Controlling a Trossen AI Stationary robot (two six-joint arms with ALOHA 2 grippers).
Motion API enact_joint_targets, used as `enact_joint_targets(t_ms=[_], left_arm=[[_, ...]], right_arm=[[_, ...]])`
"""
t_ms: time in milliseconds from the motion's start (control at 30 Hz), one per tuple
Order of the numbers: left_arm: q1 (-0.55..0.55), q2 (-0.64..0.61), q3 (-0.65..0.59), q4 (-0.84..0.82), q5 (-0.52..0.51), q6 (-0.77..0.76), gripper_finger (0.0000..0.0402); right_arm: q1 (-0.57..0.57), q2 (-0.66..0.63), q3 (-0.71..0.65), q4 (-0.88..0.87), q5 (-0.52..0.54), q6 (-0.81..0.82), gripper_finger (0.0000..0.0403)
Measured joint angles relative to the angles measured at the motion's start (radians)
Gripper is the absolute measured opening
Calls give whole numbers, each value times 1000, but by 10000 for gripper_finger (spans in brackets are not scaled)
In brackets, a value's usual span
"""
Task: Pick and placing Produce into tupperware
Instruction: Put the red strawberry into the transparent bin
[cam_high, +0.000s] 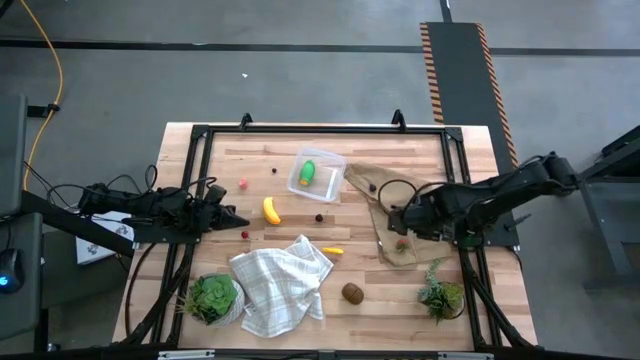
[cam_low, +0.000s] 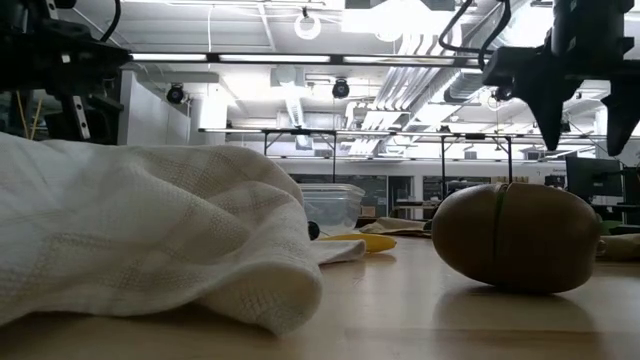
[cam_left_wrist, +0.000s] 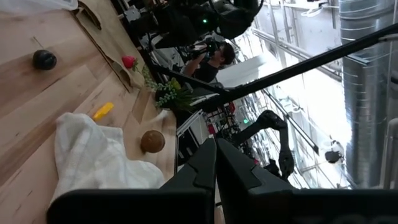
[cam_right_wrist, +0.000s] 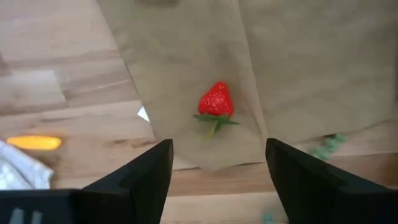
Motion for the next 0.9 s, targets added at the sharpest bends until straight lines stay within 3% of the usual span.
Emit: enact_joint_targets(t_ms=[467, 900], left_arm=[[0, 0, 0, 1, -3, 37, 1], [0, 0, 0, 1, -3, 73, 1]], right_arm=[[35, 36, 0, 21, 19, 217, 248], [34, 154, 0, 45, 3, 241, 248]])
